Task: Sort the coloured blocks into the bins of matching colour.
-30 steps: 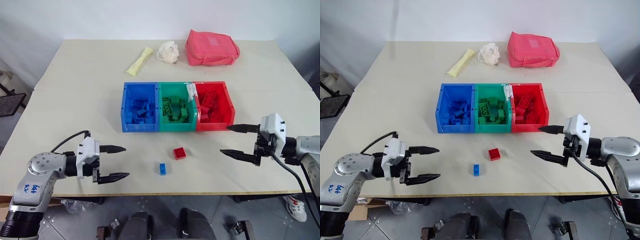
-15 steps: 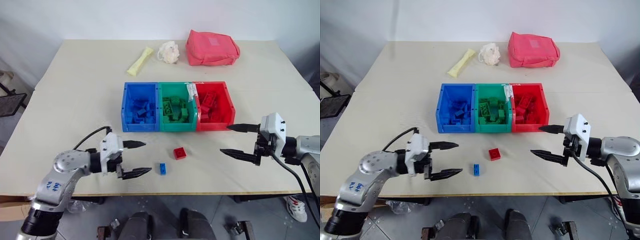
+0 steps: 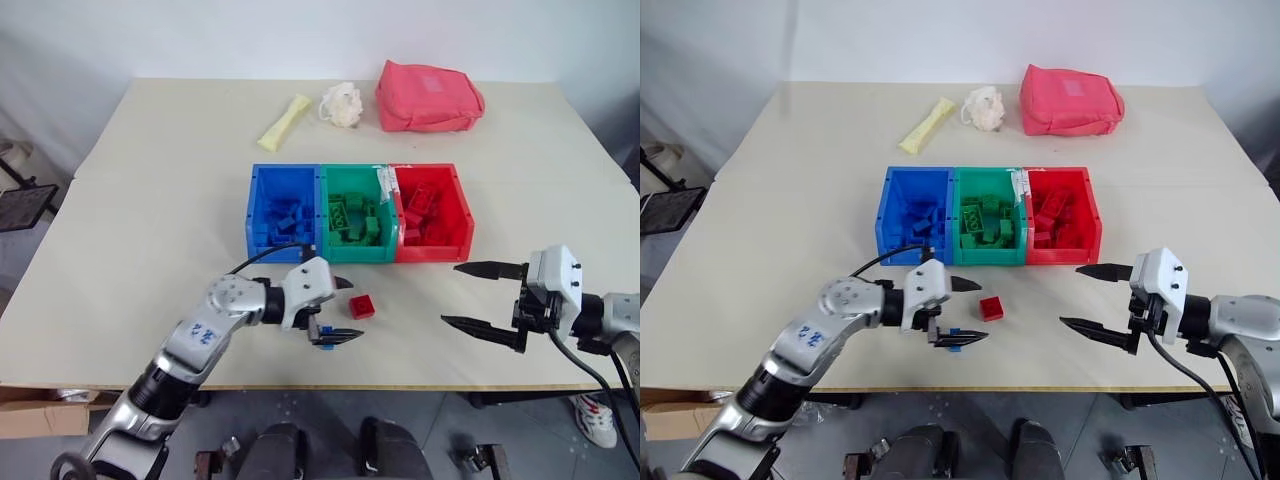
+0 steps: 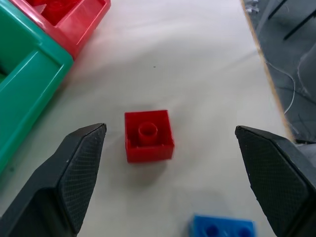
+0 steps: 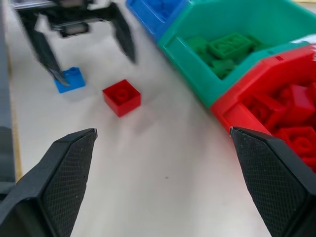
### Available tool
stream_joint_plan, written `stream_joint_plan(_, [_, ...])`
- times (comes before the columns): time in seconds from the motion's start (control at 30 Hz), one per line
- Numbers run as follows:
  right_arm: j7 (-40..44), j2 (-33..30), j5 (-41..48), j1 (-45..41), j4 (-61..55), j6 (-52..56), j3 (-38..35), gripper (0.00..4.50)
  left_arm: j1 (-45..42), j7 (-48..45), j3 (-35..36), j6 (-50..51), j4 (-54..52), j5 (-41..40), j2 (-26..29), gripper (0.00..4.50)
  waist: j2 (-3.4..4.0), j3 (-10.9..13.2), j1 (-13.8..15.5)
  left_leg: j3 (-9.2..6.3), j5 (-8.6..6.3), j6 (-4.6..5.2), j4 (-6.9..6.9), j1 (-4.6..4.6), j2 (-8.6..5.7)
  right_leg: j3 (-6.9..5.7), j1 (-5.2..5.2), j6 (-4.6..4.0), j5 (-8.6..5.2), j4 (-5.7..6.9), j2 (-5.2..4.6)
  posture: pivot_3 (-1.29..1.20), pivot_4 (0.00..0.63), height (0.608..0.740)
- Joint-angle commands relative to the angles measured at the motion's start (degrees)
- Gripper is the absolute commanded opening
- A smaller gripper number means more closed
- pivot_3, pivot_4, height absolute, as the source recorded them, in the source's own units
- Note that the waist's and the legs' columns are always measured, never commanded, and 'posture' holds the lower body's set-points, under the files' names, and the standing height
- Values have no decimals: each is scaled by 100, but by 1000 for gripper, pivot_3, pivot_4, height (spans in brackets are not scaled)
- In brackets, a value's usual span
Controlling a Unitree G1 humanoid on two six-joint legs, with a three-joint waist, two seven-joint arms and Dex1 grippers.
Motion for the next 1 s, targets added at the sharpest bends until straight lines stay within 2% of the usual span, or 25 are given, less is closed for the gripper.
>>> stream_joint_plan(0.03, [-108, -3, 104, 180, -321, 11, -227, 4500, -259, 136, -201, -195, 273, 293, -257, 4445, 0, 0, 22, 1, 1, 1, 0, 0, -2, -1, 0, 1, 1, -1, 0, 0, 150, 740])
stream_joint_plan(0.23, [-342, 72, 144, 487, -564, 33, -366, 4500, -569, 31, -473, -143, 623, 584, -492, 4445, 0, 0, 37, 1, 1, 2, 0, 0, -2, -4, 0, 2, 1, -1, 0, 0, 150, 740])
stream_joint_plan(0.4, [-477, 132, 150, 725, -664, 5, -561, 4500, -774, -158, -711, 53, 783, 901, -322, 4445, 0, 0, 36, 1, 1, 2, 0, 0, -2, -6, 0, 2, 1, 0, 1, 0, 150, 740])
stream_joint_plan(0.5, [-520, 158, 132, 791, -689, -20, -565, 4500, -820, -190, -754, 25, 828, 1032, -294, 3838, 0, 0, 34, 3, 2, 3, 0, 0, -2, -6, 0, 2, 1, 0, 1, 0, 150, 740])
stream_joint_plan(0.73, [-576, 177, 112, 827, -658, -79, -581, 4500, -791, -230, -707, 53, 806, 1085, -337, 1622, 0, 0, 39, 1, 2, 4, 1, 0, -2, -4, 0, 2, 1, 0, 0, 0, 150, 740])
stream_joint_plan(0.77, [-576, 174, 108, 822, -646, -87, -579, 4500, -795, -223, -691, 45, 809, 1078, -366, 1457, 0, 0, 40, 1, 2, 4, 1, 0, -2, -4, 0, 2, 1, 0, 0, 0, 150, 740])
stream_joint_plan(1.0, [-576, 149, 104, 827, -595, -130, -617, 4500, -802, -203, -633, 9, 808, 1063, -517, 1463, 0, 0, 36, 1, 2, 4, 1, 0, -2, -4, 0, 2, 1, 0, 0, 0, 150, 740])
